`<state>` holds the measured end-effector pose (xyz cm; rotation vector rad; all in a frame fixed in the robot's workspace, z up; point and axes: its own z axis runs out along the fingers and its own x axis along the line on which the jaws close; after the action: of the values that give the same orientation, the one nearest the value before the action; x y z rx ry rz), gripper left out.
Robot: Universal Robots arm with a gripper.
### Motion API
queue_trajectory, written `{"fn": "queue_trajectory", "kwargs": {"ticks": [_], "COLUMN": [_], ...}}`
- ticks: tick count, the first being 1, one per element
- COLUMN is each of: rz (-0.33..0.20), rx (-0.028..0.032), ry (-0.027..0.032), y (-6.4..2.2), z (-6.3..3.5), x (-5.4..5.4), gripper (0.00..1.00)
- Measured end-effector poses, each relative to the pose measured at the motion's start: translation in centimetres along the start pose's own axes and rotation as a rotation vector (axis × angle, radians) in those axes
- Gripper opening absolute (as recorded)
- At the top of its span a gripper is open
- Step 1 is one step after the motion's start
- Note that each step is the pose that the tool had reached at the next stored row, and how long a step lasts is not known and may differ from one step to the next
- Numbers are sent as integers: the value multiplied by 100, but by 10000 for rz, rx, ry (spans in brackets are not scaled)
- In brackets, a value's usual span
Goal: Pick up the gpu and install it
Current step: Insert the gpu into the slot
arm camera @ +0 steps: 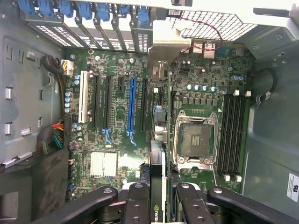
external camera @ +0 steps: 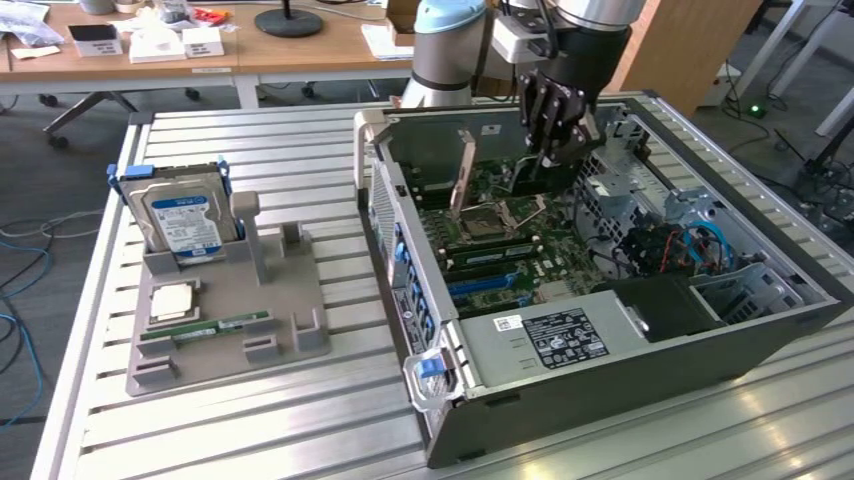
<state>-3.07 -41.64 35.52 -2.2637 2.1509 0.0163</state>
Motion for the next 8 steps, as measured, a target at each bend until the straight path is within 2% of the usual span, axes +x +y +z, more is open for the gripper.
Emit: {"fn": "queue_trajectory", "kwargs": {"ticks": [8], "rz": [-1], "rx": [25], "ry": [4], "y": [4], "z": [71], "x": [2], "gripper": [26]}}
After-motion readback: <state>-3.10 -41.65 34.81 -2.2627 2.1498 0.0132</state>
